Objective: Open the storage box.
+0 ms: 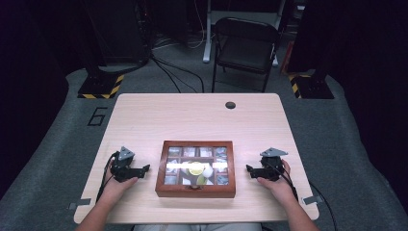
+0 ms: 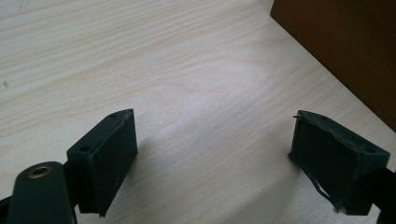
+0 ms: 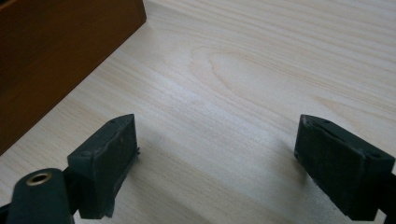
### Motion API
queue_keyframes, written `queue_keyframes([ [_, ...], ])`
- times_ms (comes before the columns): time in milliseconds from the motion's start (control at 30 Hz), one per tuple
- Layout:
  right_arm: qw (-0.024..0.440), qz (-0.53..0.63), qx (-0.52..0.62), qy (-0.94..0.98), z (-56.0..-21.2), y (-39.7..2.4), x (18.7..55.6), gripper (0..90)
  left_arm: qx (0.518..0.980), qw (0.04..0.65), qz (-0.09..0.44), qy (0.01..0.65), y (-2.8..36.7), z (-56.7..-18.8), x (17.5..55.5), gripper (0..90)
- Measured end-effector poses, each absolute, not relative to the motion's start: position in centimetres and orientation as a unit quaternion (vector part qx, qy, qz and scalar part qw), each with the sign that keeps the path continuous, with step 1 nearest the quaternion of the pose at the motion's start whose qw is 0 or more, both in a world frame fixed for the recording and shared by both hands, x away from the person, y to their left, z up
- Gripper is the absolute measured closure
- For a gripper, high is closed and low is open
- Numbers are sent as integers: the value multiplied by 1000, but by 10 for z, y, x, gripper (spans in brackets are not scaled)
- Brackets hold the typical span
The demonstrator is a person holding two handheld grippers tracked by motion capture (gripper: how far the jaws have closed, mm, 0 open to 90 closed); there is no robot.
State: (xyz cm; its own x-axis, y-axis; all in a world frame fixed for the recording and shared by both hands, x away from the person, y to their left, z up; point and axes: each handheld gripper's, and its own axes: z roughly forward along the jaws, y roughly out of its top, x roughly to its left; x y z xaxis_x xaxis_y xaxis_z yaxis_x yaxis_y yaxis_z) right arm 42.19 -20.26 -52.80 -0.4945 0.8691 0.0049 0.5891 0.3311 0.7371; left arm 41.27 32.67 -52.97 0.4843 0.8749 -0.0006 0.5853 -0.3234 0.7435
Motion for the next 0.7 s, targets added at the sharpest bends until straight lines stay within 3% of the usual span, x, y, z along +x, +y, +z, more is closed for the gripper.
queue_keyframes([
  [700, 204, 350, 464, 788, -528, -202, 420, 141, 785, 352, 210, 465, 326, -530, 412, 147],
])
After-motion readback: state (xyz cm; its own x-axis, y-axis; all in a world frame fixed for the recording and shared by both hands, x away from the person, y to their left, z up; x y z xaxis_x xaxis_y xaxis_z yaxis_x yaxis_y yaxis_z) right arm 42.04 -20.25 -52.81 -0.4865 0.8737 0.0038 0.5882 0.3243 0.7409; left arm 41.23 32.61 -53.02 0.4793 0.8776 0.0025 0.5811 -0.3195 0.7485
